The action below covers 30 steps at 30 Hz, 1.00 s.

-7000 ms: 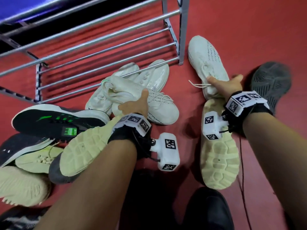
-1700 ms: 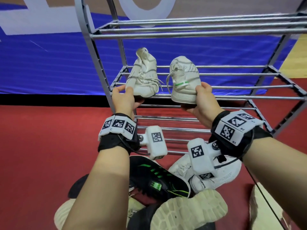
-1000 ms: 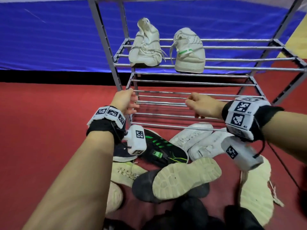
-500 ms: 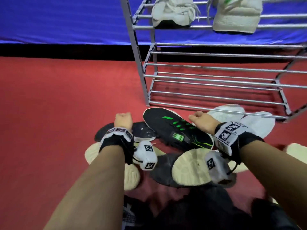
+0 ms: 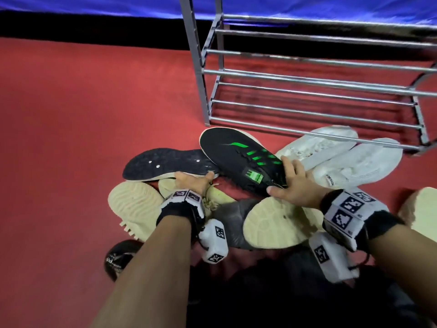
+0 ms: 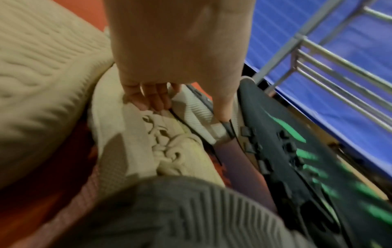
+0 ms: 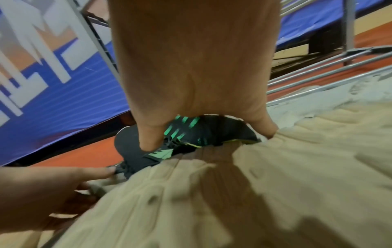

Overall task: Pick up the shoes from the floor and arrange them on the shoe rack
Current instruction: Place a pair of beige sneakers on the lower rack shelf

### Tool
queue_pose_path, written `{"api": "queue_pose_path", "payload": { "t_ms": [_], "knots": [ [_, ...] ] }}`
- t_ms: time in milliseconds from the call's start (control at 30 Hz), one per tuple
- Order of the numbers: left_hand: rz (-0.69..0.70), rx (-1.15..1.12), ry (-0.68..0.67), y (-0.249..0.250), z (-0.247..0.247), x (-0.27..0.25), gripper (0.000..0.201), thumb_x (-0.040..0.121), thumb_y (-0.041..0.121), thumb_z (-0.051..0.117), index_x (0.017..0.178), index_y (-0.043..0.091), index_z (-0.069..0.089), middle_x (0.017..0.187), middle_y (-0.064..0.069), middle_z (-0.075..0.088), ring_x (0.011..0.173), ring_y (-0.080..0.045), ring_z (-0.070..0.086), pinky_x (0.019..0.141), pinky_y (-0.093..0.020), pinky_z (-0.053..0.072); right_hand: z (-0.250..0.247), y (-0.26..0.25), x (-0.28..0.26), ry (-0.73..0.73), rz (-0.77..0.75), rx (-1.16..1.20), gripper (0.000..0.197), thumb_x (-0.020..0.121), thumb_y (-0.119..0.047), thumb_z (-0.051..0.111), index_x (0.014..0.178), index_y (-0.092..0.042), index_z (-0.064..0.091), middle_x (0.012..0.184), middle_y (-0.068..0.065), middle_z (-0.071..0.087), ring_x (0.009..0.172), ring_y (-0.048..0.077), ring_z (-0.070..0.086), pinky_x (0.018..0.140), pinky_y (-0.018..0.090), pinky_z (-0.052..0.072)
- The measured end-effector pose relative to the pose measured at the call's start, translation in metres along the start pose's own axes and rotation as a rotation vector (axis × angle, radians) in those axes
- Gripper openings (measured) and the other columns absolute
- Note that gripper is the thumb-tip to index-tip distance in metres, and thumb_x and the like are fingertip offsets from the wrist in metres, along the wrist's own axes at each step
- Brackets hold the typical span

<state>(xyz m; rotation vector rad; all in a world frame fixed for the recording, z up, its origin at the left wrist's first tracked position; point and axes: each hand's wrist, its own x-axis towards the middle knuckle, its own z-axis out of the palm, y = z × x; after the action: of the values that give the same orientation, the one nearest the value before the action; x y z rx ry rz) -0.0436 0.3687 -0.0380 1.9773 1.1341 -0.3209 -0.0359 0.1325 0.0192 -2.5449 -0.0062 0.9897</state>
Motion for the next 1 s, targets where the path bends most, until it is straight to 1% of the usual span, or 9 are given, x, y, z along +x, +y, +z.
{"api": "queue_pose_path", "payload": {
  "t_ms": [100,200,267,367,600,733,833,933,1000],
  "knots": [
    [0.109,0.212,-0.149,0.002,0.007,-0.003,0.084,0.063,0.060,0.072,0.125,0.006,0.052,0.125,-0.013,0.060,0.113,-0.031,0.057,0.097,-0.039,0.046,0.003,0.008,-0.016,-0.030,-0.054,-0.043,0.087,0.088,-0.047,0.057,0.150,-0.033,-0.003,0.157,0.009,-0.019,0.144,0.043,-0.005,0.116,0.049,0.011],
    [0.311,0.536,-0.464,0.006,0.018,-0.018,0.087,0.062,0.078,0.061,0.128,0.021,0.056,0.134,-0.004,0.054,0.125,-0.023,0.049,0.108,-0.037,0.036,0.006,0.017,-0.026,0.055,-0.130,-0.191,0.073,0.083,-0.051,0.061,0.140,-0.021,0.026,0.146,0.008,0.014,0.133,0.038,0.023,0.110,0.044,0.028],
    [0.411,0.760,-0.532,0.010,0.024,-0.031,0.080,0.064,0.078,0.059,0.129,0.031,0.050,0.141,0.001,0.041,0.134,-0.022,0.033,0.114,-0.037,0.025,0.000,0.021,-0.030,0.010,-0.126,-0.236,0.074,0.078,-0.056,0.063,0.135,-0.020,0.032,0.135,0.006,0.024,0.126,0.032,0.031,0.105,0.042,0.036],
    [0.557,0.955,-0.598,0.003,0.018,-0.041,0.062,0.081,0.056,0.060,0.138,0.039,0.039,0.147,-0.001,0.026,0.137,-0.027,0.016,0.112,-0.039,0.017,-0.007,0.027,-0.035,-0.144,-0.144,-0.316,0.098,0.068,-0.057,0.073,0.145,-0.027,0.020,0.140,0.004,0.022,0.132,0.027,0.027,0.108,0.045,0.034],
    [0.666,1.008,-0.496,-0.011,-0.023,-0.030,0.086,0.070,0.068,0.055,0.145,0.038,0.026,0.153,0.009,0.024,0.142,-0.022,0.013,0.108,-0.051,0.019,0.000,0.025,-0.044,-0.174,-0.208,-0.638,0.133,0.056,-0.057,0.079,0.146,-0.038,-0.016,0.155,0.004,-0.026,0.143,0.038,0.005,0.112,0.063,0.008],
    [0.663,1.018,-0.551,-0.012,-0.031,-0.023,0.114,0.047,0.081,0.039,0.148,0.031,0.023,0.155,0.000,0.022,0.143,-0.025,0.014,0.116,-0.044,0.013,0.014,0.027,-0.047,-0.079,-0.285,-0.754,0.127,0.058,-0.052,0.079,0.147,-0.038,-0.009,0.155,0.011,-0.009,0.136,0.039,0.022,0.107,0.057,0.028],
    [0.669,1.019,-0.554,-0.012,-0.028,-0.019,0.124,0.034,0.079,0.029,0.148,0.031,0.025,0.153,-0.001,0.025,0.140,-0.028,0.020,0.114,-0.033,0.010,0.002,0.025,-0.050,-0.060,-0.367,-0.599,0.114,0.056,-0.048,0.078,0.147,-0.041,0.008,0.141,0.005,0.016,0.126,0.029,0.035,0.105,0.042,0.037],
    [0.661,0.997,-0.526,-0.013,-0.024,-0.014,0.123,0.033,0.078,0.034,0.146,0.030,0.031,0.149,0.000,0.031,0.134,-0.029,0.027,0.111,-0.034,0.017,-0.038,0.016,-0.056,-0.144,-0.427,-0.147,0.104,0.053,-0.053,0.077,0.144,-0.043,0.026,0.119,-0.004,0.030,0.116,0.016,0.040,0.102,0.027,0.036],
    [0.654,0.973,-0.523,-0.015,-0.022,-0.011,0.118,0.037,0.076,0.043,0.145,0.030,0.032,0.148,0.000,0.031,0.133,-0.030,0.027,0.111,-0.035,0.018,-0.059,0.007,-0.062,-0.173,-0.460,0.216,0.087,0.059,-0.052,0.081,0.135,-0.043,0.040,0.121,-0.009,0.047,0.116,0.010,0.048,0.094,0.018,0.038]
  ]
}}
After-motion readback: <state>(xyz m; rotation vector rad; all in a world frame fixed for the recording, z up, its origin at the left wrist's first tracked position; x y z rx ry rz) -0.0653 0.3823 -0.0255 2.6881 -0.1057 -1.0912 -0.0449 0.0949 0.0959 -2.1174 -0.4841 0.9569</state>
